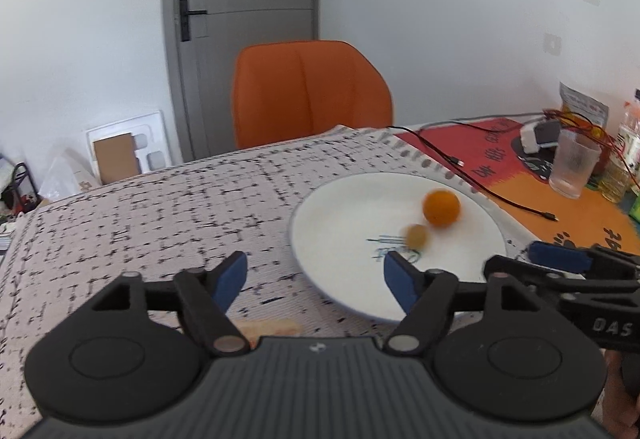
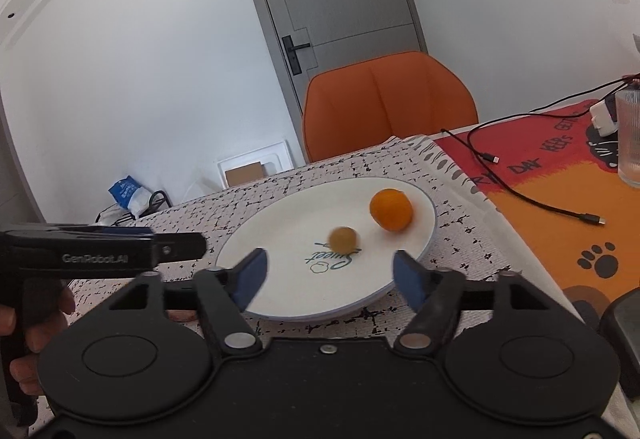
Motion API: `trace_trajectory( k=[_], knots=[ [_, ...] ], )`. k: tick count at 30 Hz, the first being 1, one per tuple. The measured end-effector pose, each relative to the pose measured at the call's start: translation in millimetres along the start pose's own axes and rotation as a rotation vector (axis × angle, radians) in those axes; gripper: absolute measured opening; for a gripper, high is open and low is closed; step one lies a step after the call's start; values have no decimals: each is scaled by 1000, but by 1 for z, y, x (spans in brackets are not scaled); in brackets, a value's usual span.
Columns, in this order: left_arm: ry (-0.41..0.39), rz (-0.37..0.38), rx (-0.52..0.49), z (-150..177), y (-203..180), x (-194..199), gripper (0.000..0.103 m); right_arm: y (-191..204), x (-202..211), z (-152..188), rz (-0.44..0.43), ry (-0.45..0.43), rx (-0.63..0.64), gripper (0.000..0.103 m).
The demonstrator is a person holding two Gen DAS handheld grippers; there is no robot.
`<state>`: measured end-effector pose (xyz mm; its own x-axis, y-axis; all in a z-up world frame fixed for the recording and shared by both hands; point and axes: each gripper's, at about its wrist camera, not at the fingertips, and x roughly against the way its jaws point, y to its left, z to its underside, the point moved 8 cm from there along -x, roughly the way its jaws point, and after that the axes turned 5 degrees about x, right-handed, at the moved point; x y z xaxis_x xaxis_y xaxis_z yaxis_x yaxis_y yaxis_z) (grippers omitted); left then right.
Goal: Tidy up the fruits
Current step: 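Open the left tool dropping the orange while the right tool releases the kiwi onto the plate, then move both open tools back to the fruit pile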
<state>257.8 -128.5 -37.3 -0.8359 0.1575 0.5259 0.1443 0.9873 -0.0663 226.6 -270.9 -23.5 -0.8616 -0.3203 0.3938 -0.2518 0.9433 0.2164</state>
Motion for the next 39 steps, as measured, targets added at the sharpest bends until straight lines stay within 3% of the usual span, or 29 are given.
trace_trajectory(
  k=[1,4,18,39],
  knots=[
    [-7,-7,7,0,4,3,77,1,1,0,2,-4,-1,90],
    [-30,-32,30,1,17,12,80,2,5,-3,5,-21,-13,103],
    [-105,-104,116,7,65,60,88,31,10,-8,35,-32,20,103],
    [-122,-182,201,19,127,103,91,106,3,-1,-104,11,144,103]
  ],
)
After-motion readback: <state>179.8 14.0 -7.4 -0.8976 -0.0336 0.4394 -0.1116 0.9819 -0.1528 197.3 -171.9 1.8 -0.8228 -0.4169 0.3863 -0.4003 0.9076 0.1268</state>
